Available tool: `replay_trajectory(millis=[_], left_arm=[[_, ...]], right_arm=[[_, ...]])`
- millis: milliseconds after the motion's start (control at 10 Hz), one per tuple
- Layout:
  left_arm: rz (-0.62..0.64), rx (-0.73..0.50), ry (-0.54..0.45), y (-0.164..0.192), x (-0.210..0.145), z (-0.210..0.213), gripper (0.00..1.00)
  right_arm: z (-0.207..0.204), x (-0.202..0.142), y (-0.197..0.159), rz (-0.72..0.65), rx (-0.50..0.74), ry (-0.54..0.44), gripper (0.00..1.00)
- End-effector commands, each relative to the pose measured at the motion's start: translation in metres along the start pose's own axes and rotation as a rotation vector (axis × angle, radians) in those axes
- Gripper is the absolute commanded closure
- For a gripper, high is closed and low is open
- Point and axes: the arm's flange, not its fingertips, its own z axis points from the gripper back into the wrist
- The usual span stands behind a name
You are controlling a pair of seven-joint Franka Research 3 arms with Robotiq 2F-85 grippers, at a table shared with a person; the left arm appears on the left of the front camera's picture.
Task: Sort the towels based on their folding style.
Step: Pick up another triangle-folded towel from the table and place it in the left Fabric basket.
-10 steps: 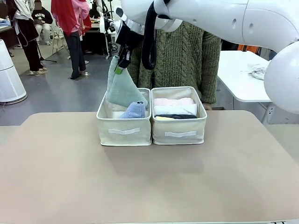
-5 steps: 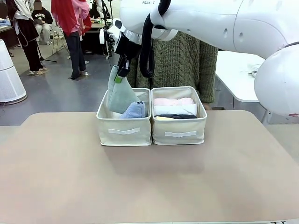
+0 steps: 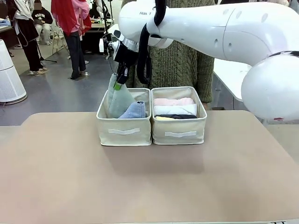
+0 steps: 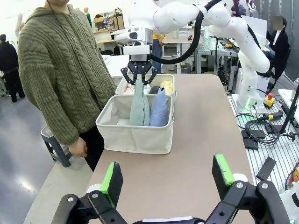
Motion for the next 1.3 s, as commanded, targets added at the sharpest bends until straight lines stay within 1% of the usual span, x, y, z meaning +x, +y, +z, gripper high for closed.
replay_trajectory(millis=[0, 400, 1000, 1100, 1200], left_arm=[[0.002, 0.011, 0.004, -0.002, 0.000, 0.000, 0.00], [0.002, 0.011, 0.004, -0.002, 0.000, 0.000, 0.00], [0.002, 0.011, 0.004, -0.002, 0.000, 0.000, 0.00], [0.002, 0.011, 0.004, -0.002, 0.000, 0.000, 0.00], [0.002, 0.011, 0.004, -0.002, 0.000, 0.000, 0.00]], right_arm=[[-0.011, 0.009, -0.023, -0.022, 0.021, 0.019, 0.82], [-0.046, 0.009, -0.028, -0.019, 0.081, 0.051, 0.82], [-0.053, 0.008, -0.027, -0.023, 0.095, 0.074, 0.82], [-0.052, 0.009, -0.027, -0.021, 0.098, 0.075, 0.23], [-0.052, 0.008, -0.027, -0.019, 0.097, 0.074, 0.22]])
